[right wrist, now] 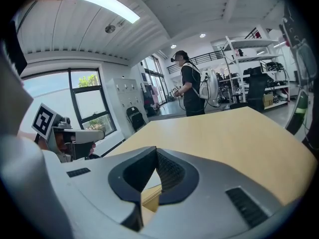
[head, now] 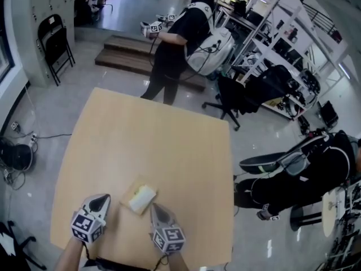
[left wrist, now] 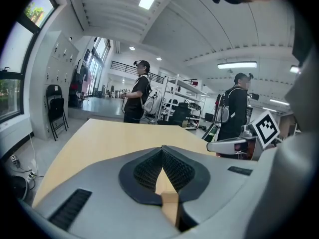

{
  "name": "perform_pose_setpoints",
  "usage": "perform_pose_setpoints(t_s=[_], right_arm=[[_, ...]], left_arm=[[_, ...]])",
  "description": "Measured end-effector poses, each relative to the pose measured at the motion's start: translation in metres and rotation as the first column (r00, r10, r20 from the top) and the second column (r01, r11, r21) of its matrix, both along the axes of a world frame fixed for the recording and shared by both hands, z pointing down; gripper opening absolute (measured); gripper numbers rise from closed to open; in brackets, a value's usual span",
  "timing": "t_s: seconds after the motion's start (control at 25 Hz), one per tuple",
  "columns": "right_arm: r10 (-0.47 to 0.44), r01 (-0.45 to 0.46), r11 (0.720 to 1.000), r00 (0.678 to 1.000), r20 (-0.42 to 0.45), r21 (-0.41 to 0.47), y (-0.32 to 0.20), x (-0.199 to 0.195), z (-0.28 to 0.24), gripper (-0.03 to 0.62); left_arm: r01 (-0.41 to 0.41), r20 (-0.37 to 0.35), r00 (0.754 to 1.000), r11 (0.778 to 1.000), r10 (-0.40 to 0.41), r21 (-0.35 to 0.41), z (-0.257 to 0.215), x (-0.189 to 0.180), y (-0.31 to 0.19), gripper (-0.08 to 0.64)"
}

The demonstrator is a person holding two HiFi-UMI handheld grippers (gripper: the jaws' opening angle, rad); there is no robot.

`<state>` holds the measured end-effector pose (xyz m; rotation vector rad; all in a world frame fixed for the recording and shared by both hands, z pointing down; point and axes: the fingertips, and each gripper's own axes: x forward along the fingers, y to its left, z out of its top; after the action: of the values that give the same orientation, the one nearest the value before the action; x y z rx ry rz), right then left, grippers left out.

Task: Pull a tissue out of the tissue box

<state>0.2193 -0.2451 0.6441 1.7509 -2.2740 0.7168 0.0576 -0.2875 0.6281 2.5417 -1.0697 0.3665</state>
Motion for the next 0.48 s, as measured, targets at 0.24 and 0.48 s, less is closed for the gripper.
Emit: perform_pose_setpoints(t_s=[0.24, 0.48], right_arm=[[-0.001, 0.001, 0.999, 1.0, 0.006, -0.045, -0.003, 0.002, 0.017, 0.011], [0.003, -0.001, 0.996, 1.0, 0.029, -0.084, -0.001, -0.001, 0.038, 0.011]], left_arm=[[-0.001, 0.018, 1.0, 0.999, 0.002, -0.046, 0.018, -0.001, -0.005, 0.008], [0.006, 0.033, 0.999, 0.996, -0.003, -0.087, 0.038, -0.004, -0.005, 0.008]])
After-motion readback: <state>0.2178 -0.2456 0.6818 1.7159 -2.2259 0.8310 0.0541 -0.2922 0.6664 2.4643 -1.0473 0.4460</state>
